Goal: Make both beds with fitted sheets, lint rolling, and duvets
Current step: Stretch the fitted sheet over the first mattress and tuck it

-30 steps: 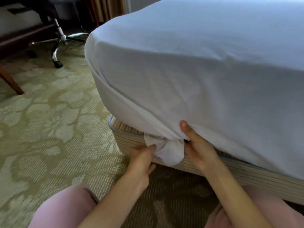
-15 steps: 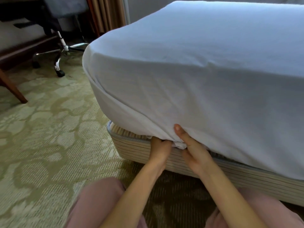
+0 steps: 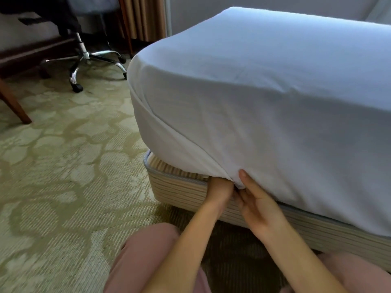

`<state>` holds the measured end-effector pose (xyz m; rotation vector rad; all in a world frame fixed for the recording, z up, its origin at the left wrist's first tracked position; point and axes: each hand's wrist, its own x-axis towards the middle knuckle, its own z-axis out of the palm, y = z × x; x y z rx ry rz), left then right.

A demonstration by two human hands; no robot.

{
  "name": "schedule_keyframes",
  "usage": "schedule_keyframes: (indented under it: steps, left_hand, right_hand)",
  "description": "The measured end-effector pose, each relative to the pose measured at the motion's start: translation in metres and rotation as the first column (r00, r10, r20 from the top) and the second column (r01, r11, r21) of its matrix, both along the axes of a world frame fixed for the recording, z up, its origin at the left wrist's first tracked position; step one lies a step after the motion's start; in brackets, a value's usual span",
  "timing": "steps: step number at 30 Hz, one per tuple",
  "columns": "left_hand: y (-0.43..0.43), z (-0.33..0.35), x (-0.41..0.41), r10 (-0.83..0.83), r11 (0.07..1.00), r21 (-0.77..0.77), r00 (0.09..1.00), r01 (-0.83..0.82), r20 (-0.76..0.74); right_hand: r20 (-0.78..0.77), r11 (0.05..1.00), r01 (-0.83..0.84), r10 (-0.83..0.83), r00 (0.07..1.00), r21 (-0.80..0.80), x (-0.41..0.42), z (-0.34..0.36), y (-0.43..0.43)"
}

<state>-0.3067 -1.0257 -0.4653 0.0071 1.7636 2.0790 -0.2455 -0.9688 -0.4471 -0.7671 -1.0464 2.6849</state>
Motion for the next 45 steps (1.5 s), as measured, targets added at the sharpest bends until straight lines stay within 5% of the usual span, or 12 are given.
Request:
schedule_keyframes:
  steps: [9, 15, 19, 24, 32, 37, 40, 42, 45]
  left_hand:
    - [-0.017, 0.015, 0.015, -0.161, 0.973, 0.202, 0.953, 0.110, 0.256]
    - [-0.049, 0.035, 0.028, -0.008, 0.961, 0.260, 0.930, -0.094, 0.367]
    - [-0.073, 0.036, 0.020, -0.025, 0.773, 0.511, 0.786, -0.377, 0.618]
    - [-0.062, 0.024, 0.016, -0.095, 0.603, 0.635, 0.747, -0.483, 0.658]
    - [-0.042, 0.028, 0.017, 0.007, 0.566, 0.648, 0.789, -0.510, 0.615]
    - [-0.041, 0.040, 0.024, 0.056, 0.678, 0.571, 0.808, -0.463, 0.587]
    - [-0.048, 0.063, 0.034, 0.204, 0.836, 0.347, 0.828, -0.425, 0.522]
    - [-0.063, 0.087, 0.044, 0.435, 0.861, 0.139, 0.851, -0.489, 0.294]
    - [-0.086, 0.151, 0.063, 0.473, 0.834, -0.053, 0.761, -0.549, -0.444]
  right_hand:
    - [0.204, 1.000, -0.022, 0.025, 0.979, -0.020, 0.017, 0.018, 0.012]
    - [0.067, 0.958, 0.090, -0.074, 0.995, -0.273, 0.012, 0.012, 0.006]
    - [-0.064, 0.906, 0.064, -0.100, 0.993, -0.419, 0.007, 0.000, 0.003]
    - [-0.207, 0.909, 0.039, -0.137, 0.969, -0.416, -0.007, -0.003, -0.001]
    - [-0.155, 0.885, 0.106, -0.195, 0.968, -0.453, -0.007, 0.007, -0.009]
    - [0.012, 0.957, -0.087, 0.094, 0.995, -0.277, 0.028, 0.020, 0.010]
    - [0.162, 0.915, -0.394, 0.377, 0.912, 0.086, 0.056, 0.038, 0.026]
    - [0.200, 0.785, -0.458, 0.413, 0.889, 0.417, 0.066, 0.063, 0.033]
    - [0.058, 0.482, -0.300, 0.453, 0.890, 0.823, 0.057, 0.138, 0.039]
